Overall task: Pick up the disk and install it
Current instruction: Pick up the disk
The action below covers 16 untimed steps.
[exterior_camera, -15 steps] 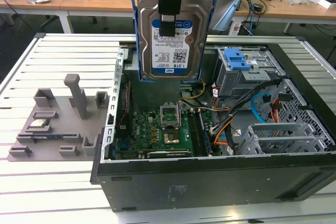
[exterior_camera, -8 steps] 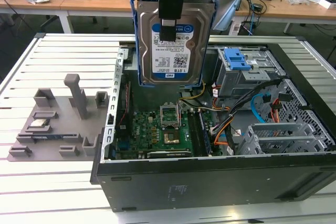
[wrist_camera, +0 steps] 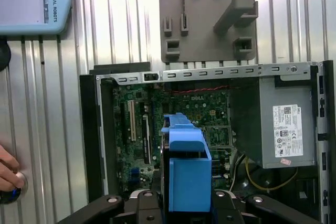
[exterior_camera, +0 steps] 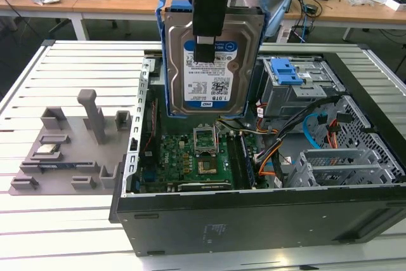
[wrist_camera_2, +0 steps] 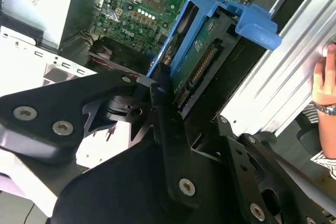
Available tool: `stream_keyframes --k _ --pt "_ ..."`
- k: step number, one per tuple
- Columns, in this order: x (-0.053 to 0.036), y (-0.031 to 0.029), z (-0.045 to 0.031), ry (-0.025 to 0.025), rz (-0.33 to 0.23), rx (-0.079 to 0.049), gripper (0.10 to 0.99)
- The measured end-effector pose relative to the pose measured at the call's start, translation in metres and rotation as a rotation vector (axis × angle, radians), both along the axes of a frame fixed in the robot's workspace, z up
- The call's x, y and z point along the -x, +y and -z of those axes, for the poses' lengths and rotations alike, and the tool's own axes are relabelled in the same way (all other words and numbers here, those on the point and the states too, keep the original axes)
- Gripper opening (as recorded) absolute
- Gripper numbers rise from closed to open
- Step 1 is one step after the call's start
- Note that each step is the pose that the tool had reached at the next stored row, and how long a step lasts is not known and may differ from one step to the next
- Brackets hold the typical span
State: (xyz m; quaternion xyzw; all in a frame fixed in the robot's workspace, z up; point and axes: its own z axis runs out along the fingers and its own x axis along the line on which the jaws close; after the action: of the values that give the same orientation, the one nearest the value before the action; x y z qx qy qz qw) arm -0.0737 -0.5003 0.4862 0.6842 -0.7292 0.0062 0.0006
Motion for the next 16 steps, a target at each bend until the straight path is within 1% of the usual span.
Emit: stream_keyframes --k 1,5,7,12,16 --pt "0.0 -0.0102 0.0001 0.0001 0.0 0.001 0.361" --pt "0.0 -0.0164 0.0003 0.0 0.0 0.001 0.361" --pt "0.0 -0.0208 0.0003 0.0001 0.0 0.002 0.361" --pt "0.0 -0.0284 0.0005 0.0 0.0 0.002 0.361" --pt "0.0 -0.0373 0.0006 0.0 0.0 0.002 0.361"
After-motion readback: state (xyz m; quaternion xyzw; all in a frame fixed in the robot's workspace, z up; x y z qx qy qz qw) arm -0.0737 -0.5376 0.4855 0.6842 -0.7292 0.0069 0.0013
